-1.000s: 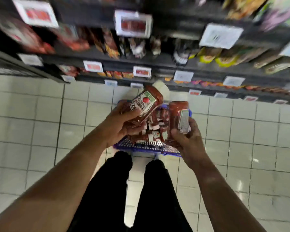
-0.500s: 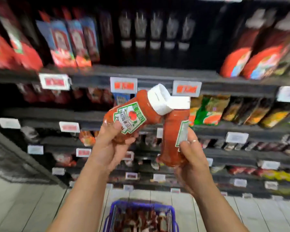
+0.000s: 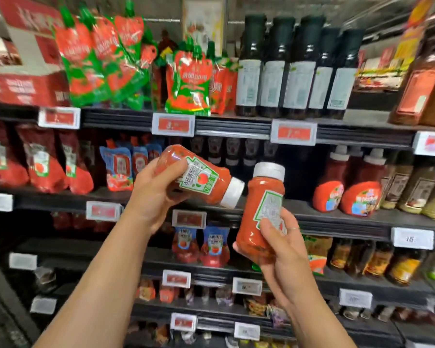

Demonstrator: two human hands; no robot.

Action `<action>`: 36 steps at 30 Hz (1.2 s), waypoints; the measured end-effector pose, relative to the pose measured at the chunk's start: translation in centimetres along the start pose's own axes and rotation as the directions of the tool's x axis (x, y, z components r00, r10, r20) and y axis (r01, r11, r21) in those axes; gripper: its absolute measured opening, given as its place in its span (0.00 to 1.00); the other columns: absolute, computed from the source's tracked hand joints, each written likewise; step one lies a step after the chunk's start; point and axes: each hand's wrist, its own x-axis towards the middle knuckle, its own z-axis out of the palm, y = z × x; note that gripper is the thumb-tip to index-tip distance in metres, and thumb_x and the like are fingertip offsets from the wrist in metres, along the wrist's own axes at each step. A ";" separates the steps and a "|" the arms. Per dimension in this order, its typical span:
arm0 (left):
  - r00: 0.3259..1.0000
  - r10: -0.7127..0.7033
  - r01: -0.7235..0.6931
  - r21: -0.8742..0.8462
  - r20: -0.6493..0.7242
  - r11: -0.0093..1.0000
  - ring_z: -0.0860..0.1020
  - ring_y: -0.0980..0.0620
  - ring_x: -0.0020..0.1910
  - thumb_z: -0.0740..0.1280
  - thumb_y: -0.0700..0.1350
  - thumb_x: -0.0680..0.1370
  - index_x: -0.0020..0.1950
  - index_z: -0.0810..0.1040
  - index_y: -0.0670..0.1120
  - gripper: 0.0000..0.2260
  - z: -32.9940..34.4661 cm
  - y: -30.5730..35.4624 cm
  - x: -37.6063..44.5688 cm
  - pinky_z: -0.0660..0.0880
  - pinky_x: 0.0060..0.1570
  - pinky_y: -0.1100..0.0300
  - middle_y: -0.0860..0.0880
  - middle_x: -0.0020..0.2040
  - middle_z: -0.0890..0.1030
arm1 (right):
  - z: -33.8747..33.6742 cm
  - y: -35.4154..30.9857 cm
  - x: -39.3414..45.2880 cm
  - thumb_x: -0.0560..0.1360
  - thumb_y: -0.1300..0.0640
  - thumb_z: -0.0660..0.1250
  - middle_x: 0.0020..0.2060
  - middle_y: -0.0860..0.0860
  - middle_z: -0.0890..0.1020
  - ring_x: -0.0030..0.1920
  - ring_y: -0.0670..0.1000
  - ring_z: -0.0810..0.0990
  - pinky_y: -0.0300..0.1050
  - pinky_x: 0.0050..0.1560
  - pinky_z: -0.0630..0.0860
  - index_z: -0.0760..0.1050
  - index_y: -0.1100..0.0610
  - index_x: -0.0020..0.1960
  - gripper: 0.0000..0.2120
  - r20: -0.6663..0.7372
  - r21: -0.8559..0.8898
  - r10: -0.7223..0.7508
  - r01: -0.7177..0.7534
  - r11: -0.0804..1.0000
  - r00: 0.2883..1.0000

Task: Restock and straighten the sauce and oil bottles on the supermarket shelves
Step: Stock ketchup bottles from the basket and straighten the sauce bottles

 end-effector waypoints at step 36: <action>0.983 0.168 -0.178 0.623 0.076 0.762 0.78 0.53 0.65 0.77 0.47 0.75 0.70 0.73 0.49 0.26 -2.7 -8.4 19.8 0.72 0.70 0.48 0.51 0.66 0.80 | -1.7 1.0 19.5 0.71 0.64 0.76 0.46 0.54 0.88 0.42 0.52 0.87 0.48 0.41 0.83 0.82 0.52 0.53 0.14 -0.220 -0.430 0.012 -0.108 0.896 0.976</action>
